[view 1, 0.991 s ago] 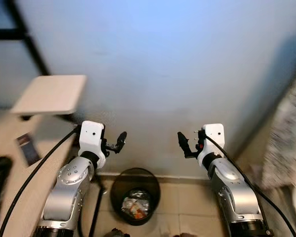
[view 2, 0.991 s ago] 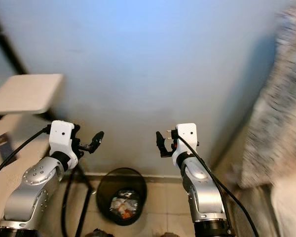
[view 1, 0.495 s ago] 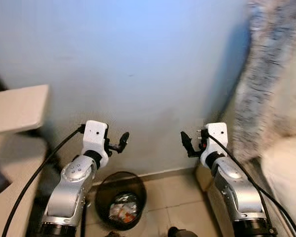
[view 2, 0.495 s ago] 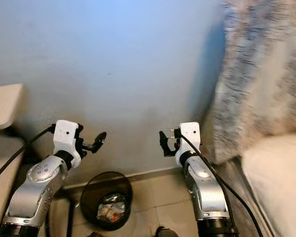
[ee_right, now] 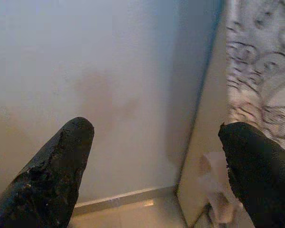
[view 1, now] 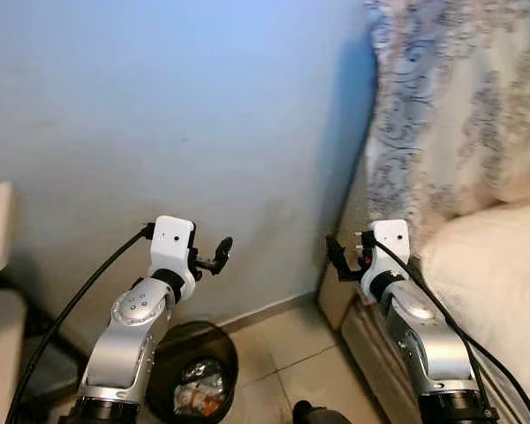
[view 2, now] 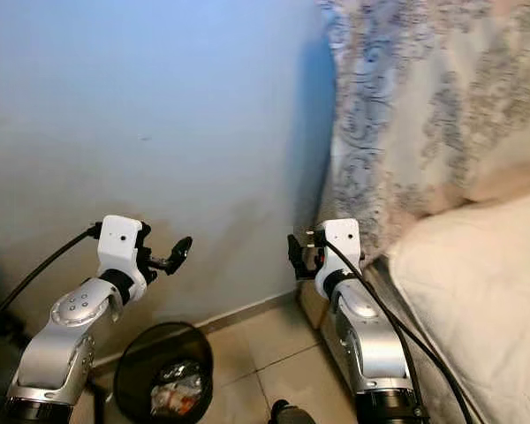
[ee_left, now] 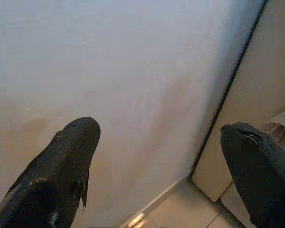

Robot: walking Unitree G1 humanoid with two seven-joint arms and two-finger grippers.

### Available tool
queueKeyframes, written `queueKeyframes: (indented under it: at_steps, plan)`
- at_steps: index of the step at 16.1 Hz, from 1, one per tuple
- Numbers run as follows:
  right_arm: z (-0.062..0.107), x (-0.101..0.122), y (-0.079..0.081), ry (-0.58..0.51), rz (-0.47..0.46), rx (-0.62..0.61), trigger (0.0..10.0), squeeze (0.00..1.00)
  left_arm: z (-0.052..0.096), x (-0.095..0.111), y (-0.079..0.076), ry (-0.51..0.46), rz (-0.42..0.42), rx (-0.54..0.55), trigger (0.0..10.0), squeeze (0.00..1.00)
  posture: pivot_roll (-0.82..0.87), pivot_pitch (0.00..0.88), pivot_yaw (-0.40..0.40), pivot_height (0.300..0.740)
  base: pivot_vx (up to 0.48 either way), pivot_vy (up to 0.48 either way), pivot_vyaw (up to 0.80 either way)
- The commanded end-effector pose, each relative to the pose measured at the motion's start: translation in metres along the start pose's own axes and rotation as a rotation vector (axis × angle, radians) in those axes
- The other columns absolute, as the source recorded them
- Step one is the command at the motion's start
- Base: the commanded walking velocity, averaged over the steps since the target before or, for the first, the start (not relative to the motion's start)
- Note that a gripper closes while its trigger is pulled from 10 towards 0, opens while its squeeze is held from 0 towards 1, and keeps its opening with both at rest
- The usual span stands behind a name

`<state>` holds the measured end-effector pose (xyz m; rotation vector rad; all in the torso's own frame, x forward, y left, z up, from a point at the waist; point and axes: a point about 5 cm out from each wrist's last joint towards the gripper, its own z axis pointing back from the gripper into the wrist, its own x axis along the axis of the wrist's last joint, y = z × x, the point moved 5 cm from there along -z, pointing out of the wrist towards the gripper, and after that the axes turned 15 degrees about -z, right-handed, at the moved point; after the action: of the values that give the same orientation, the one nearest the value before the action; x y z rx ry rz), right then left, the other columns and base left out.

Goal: Clean up the room

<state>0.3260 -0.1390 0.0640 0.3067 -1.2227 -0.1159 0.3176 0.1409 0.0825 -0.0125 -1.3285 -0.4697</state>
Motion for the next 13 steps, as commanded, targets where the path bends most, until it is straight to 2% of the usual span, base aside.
queueKeyframes:
  at_steps: [1, 6, 9, 13]
  plan:
    - [-0.0012, 0.0020, 0.0011, 0.004, -0.008, 0.003, 10.0, 0.00, -0.0012, 0.0017, 0.0006, -0.001, -0.017, 0.001, 10.0, 0.00, 0.04, 0.000, 0.022, 0.740, 0.000, 0.000, -0.79]
    - [-0.0004, -0.0021, 0.0030, 0.025, -0.018, 0.015, 10.0, 0.00, 0.0000, -0.0020, 0.0015, 0.024, 0.011, 0.003, 10.0, 0.00, 0.03, 0.000, 0.031, 0.740, 0.000, 0.000, -0.79]
    - [0.0011, -0.0014, 0.0050, 0.024, -0.059, 0.035, 10.0, 0.00, -0.0013, 0.0005, 0.0027, 0.018, 0.048, 0.002, 10.0, 0.00, 0.03, 0.000, 0.036, 0.740, 0.000, 0.000, -0.80]
    - [0.0015, 0.0009, 0.0030, 0.014, -0.090, 0.028, 10.0, 0.00, -0.0008, 0.0005, 0.0027, 0.021, 0.055, 0.002, 10.0, 0.00, 0.04, 0.000, 0.033, 0.740, 0.000, 0.000, -0.80]
